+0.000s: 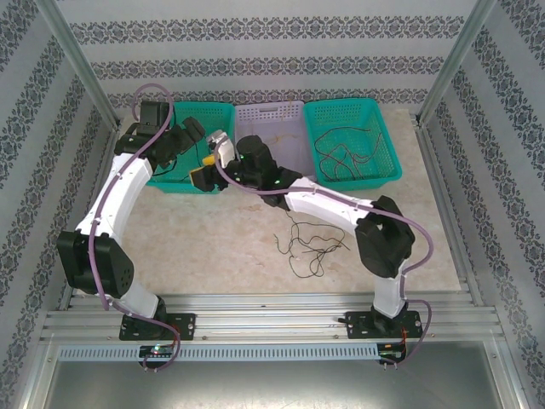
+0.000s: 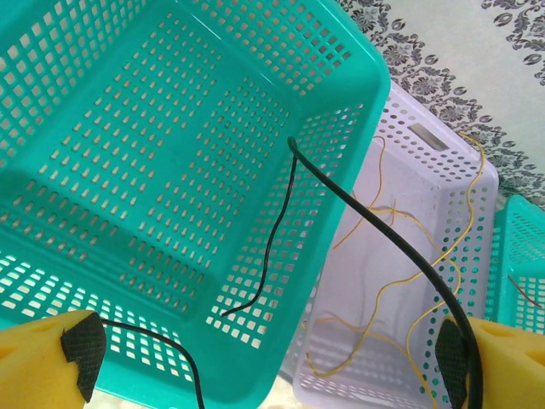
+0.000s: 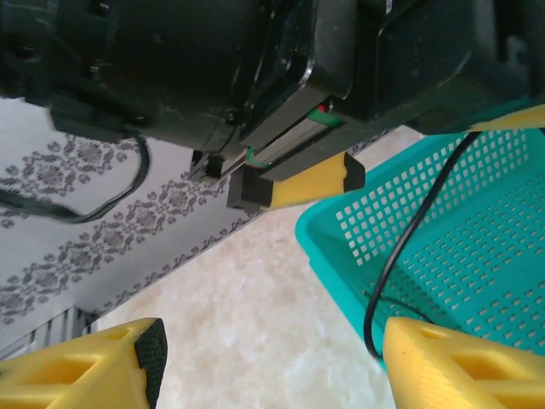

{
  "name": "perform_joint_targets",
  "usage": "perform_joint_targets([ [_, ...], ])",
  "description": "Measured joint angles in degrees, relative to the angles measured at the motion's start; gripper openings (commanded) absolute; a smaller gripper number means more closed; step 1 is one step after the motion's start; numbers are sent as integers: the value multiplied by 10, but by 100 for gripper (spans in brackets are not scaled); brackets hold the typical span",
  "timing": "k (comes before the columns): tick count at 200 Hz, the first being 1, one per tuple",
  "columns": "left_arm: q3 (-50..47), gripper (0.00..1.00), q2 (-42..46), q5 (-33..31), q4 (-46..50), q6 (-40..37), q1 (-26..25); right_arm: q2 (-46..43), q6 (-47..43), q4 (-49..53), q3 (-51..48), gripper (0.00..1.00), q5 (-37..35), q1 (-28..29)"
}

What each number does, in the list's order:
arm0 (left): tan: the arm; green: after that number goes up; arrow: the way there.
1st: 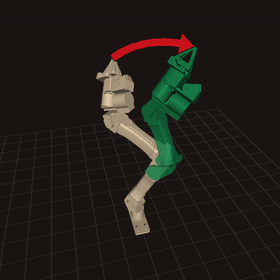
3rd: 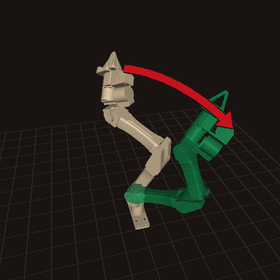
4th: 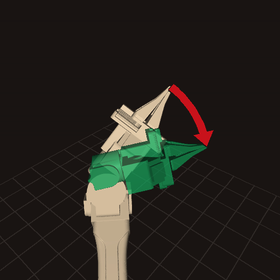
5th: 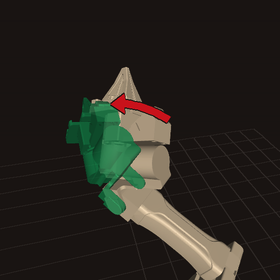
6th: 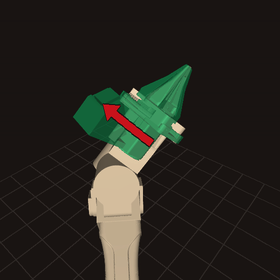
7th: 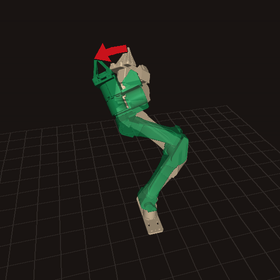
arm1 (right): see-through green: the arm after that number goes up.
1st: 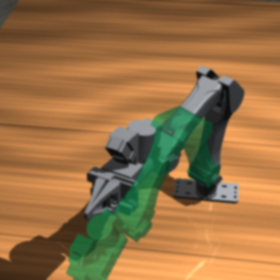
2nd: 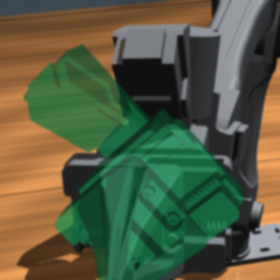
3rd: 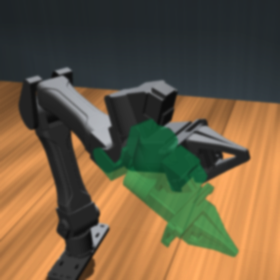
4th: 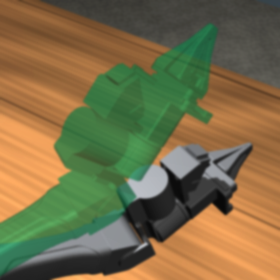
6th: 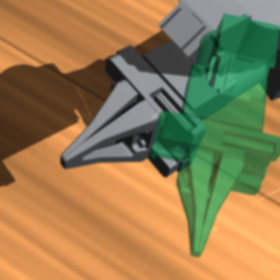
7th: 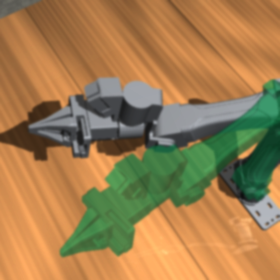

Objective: Untangle the cables

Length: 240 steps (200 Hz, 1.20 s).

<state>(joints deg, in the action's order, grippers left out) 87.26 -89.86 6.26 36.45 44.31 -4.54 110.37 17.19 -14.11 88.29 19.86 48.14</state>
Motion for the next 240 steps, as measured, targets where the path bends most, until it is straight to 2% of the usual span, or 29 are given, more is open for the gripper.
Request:
perform_joint_targets([
  [11, 0, 100, 0, 4, 0, 4, 2, 14, 2, -17, 6, 65, -18, 2],
  [19, 0, 100, 0, 9, 0, 7, 5, 25, 4, -26, 16, 57, -33, 2],
  [24, 0, 100, 0, 10, 0, 9, 5, 33, 6, -30, 23, 49, -42, 2],
  [35, 0, 100, 0, 15, 0, 12, 8, 52, 3, -34, 48, 24, -54, 2],
  [54, 0, 100, 0, 25, 0, 16, 11, 88, 10, -33, 98, 0, -75, 2],
  [82, 0, 100, 0, 39, 0, 23, 20, 119, 17, -24, 133, 0, -95, 2],
  [180, 52, 100, 0, 73, 4, 45, 70, 151, 24, -5, 138, 0, -108, 2],
  [186, 54, 100, 0, 73, 4, 46, 71, 154, 24, -4, 142, 5, -113, 2],
  [200, 54, 100, 0, 72, 5, 46, 73, 166, 28, 0, 158, 8, -123, 2],
  [216, 54, 100, 2, 69, 6, 46, 73, 199, 35, 31, 215, 7, -123, -1],
  [225, 51, 100, 5, 65, 6, 44, 73, 223, 37, 59, 260, 10, -118, -3],
  [231, 47, 100, 9, 59, 7, 43, 73, 242, 40, 77, 295, 17, -115, -4],
  [240, 38, 100, 20, 52, 7, 40, 73, 274, 40, 115, 360, 34, -111, -7],
])
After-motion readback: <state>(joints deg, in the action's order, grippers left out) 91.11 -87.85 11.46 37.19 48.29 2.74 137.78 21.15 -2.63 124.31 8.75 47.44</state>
